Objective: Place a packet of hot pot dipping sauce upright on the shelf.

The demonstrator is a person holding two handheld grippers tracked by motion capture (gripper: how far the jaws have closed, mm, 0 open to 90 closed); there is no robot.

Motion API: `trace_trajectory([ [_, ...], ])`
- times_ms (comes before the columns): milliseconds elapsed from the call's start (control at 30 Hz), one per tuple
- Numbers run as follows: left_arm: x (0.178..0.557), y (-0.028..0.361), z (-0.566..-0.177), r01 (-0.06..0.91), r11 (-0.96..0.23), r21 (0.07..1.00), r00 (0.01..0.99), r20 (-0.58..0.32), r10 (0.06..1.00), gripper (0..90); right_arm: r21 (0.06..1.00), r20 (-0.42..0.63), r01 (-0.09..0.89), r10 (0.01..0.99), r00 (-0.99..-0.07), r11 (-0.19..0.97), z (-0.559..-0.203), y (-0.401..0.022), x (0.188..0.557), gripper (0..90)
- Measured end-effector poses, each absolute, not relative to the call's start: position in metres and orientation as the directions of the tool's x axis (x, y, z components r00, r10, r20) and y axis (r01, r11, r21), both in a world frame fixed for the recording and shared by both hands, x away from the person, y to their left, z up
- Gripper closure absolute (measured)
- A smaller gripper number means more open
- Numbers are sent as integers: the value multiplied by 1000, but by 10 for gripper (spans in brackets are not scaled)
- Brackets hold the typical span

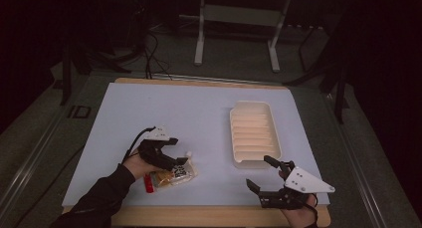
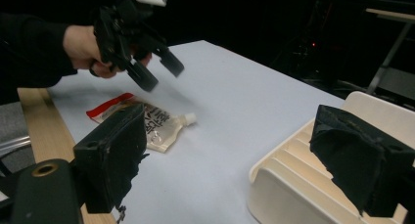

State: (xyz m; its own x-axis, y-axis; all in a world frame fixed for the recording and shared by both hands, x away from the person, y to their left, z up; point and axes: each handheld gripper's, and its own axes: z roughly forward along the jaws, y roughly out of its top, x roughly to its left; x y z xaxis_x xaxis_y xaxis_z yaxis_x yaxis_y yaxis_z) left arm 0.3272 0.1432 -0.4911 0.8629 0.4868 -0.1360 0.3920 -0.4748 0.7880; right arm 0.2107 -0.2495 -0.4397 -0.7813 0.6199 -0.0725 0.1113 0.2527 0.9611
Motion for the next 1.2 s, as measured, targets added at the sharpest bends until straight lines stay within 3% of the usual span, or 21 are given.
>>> trace_trajectory([
  [200,336,140,-509,382,-562,734,890,-129,437,252,963,-62,116,620,-782,242,-440,-251,211,142],
  [400,340,138,-522,390,-619,682,891,-110,440,401,959,-71,116,617,-784,258,-441,-250,211,142],
  [700,343,135,-530,436,-645,627,876,-134,463,445,956,-69,124,615,-786,266,-442,-249,211,142],
  [1033,336,116,-522,417,-740,528,883,-42,468,457,953,-67,131,612,-788,273,-443,-248,211,142],
  [1100,334,113,-520,409,-754,514,886,-27,463,498,952,-64,134,611,-789,274,-443,-247,211,142],
  [1200,328,110,-518,384,-775,502,899,-13,438,648,953,-66,132,611,-789,273,-443,-248,211,142],
])
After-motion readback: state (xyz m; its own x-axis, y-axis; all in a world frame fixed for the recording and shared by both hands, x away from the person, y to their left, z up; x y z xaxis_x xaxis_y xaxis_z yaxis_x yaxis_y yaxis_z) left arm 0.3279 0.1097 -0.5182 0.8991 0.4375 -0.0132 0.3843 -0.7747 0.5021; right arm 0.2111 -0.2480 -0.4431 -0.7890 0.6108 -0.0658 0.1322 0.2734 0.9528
